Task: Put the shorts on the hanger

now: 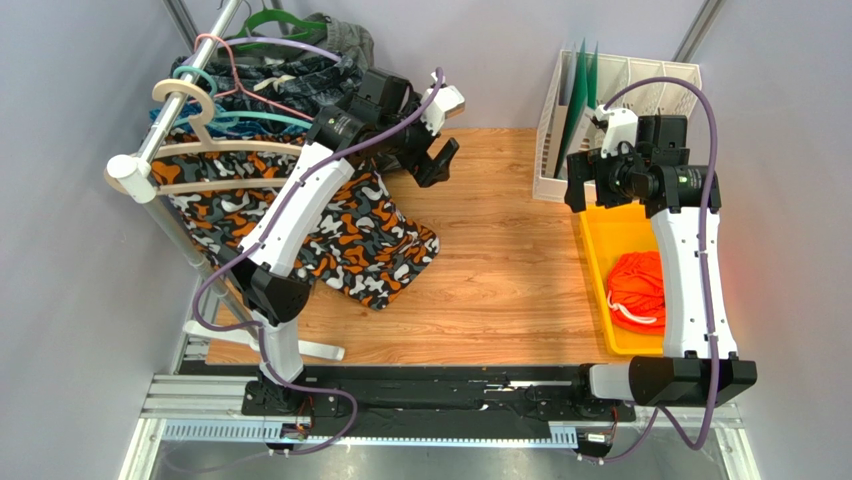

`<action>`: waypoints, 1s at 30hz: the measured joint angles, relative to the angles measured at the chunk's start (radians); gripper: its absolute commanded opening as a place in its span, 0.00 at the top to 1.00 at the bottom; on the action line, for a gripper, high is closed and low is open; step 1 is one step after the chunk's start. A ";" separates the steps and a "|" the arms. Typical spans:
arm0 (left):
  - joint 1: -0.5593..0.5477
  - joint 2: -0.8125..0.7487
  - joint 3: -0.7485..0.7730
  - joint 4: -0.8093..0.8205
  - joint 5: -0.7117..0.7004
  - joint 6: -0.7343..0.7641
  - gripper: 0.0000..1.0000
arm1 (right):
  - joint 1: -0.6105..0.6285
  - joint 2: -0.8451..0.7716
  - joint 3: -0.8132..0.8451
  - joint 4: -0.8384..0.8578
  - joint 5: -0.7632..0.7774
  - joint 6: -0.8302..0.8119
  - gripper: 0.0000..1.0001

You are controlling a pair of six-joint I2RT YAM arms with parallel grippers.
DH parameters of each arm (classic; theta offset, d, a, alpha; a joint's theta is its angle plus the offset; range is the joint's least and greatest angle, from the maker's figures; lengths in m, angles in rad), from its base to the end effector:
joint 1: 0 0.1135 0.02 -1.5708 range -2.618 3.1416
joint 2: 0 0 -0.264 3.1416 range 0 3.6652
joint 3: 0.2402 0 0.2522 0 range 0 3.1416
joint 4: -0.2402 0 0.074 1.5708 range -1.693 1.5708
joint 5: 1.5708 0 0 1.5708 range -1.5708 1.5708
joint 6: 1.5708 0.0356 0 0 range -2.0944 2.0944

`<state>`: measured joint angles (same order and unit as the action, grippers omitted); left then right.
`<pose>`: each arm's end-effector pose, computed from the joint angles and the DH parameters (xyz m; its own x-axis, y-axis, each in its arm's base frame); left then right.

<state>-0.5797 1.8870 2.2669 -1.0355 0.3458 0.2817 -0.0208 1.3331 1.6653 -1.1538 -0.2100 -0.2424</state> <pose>0.3218 -0.2251 0.4454 -0.2842 0.4987 -0.8189 0.8528 0.5219 0.0219 0.2440 0.0023 0.4270 -0.6815 -0.2206 -0.6978 -0.2938 0.9558 -0.0153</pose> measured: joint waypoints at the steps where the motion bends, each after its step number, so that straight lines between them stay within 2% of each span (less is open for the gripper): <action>1: -0.002 0.000 0.000 0.001 0.000 0.009 0.01 | 0.000 -0.001 0.000 0.000 0.000 -0.004 0.00; 10: -0.017 0.000 -0.002 0.021 0.001 0.051 0.01 | -0.008 -0.029 -0.021 -0.002 0.011 -0.050 0.00; 17: -0.032 -0.022 -0.047 0.047 0.059 0.085 0.01 | -0.053 -0.061 -0.053 -0.024 0.024 -0.098 0.00; 22: -0.050 -0.081 -0.130 0.060 0.113 0.111 0.01 | -0.142 -0.114 -0.127 -0.045 0.085 -0.128 0.00; 25: -0.079 -0.123 -0.181 0.068 0.126 0.143 0.01 | -0.224 -0.130 -0.201 -0.065 0.190 -0.155 0.00; 30: -0.130 -0.166 -0.249 0.069 0.124 0.197 0.01 | -0.381 -0.023 -0.294 -0.126 0.327 -0.193 0.00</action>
<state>-0.7097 1.7214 2.0178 -0.9668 0.4702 0.4786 -0.4015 1.3098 1.3708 -1.2797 0.1173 -0.4351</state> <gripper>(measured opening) 0.992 0.998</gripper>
